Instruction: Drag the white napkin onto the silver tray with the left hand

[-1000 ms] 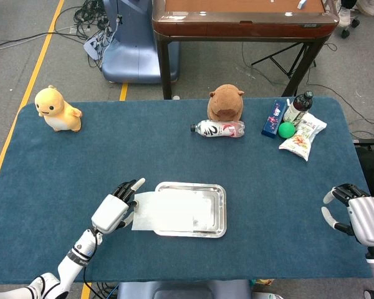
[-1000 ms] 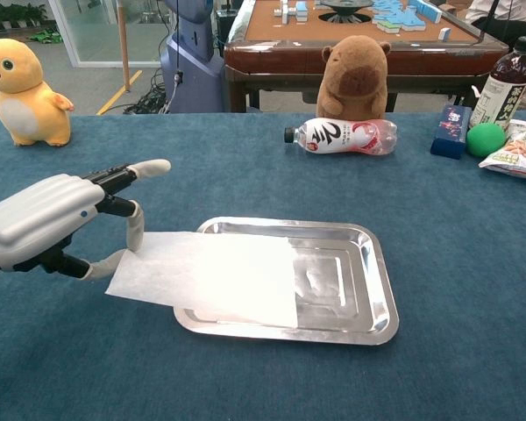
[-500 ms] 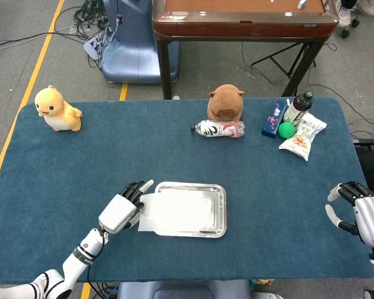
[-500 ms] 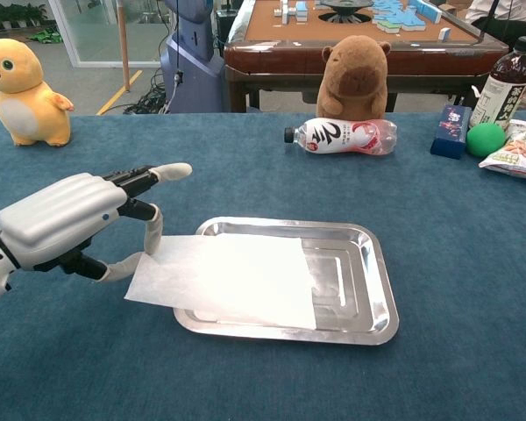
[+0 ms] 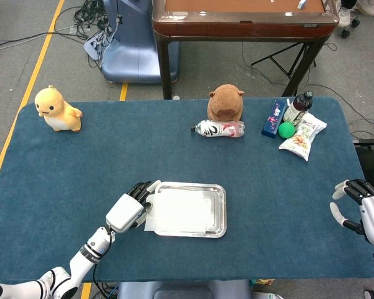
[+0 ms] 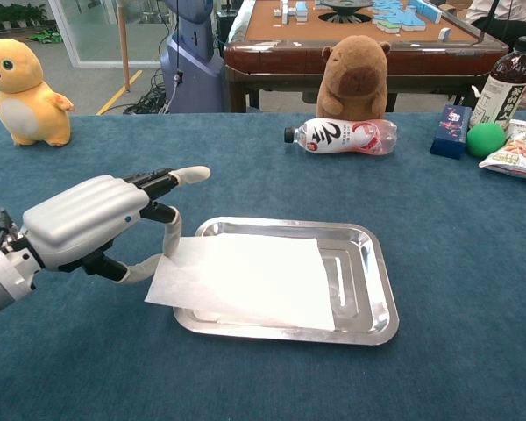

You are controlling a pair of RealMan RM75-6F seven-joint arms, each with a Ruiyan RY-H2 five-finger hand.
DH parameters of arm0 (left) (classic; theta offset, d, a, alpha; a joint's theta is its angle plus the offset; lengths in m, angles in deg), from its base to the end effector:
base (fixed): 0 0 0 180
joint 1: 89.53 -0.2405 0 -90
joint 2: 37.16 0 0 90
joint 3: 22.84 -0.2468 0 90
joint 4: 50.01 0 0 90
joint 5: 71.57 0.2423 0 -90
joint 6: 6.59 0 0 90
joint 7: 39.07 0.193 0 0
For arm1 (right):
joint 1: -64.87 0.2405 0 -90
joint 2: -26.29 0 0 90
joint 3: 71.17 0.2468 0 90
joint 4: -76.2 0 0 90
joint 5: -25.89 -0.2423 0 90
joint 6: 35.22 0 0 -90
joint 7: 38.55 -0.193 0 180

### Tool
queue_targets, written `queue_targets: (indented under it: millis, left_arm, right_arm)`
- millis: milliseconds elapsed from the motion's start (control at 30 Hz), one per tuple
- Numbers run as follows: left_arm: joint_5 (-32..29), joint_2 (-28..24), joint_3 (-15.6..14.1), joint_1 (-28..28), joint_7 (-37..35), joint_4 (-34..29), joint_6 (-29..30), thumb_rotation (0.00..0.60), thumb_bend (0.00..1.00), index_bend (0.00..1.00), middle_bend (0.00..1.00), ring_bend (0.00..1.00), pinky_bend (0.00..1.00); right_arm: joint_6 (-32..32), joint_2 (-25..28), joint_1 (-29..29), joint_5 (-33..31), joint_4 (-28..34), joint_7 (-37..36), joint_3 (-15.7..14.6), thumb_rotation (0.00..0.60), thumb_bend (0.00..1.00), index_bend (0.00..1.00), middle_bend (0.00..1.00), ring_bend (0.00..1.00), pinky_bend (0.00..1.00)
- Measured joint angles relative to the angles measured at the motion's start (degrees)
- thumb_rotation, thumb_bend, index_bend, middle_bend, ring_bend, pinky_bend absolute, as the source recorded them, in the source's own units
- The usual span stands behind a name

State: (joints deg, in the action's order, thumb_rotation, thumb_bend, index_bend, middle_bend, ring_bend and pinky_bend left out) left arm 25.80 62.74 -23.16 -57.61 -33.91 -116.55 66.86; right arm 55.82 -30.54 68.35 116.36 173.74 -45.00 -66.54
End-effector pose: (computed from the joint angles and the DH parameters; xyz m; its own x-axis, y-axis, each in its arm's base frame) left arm -0.1496 0.3075 -0.0975 0.4389 0.0499 0.8971 0.7126 -0.6275 -0.3138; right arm -0.2861 -0.2292 0.1732 0.3195 0.1150 0.9406 -0.9400 -0.0869 0.3299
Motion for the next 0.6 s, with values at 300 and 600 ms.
queue_targets:
  millis: [300, 600]
  left_arm:
    - [-0.2, 1.5, 0.4, 0.0, 0.4, 0.6, 0.8, 0.600, 0.32, 0.44, 0.00, 0.00, 0.12]
    - [-1.4, 3.0, 1.1, -0.1, 2.1, 1.3, 0.8, 0.600, 0.20, 0.40, 0.00, 0.00, 0.12]
  right_arm:
    - [0.9, -0.5, -0.2, 0.4, -0.5, -0.3, 0.3, 0.600, 0.35, 0.53, 0.38, 0.26, 0.49]
    - [0.9, -0.5, -0.3, 0.1, -0.6, -0.5, 0.5, 0.600, 0.36, 0.53, 0.38, 0.26, 0.49]
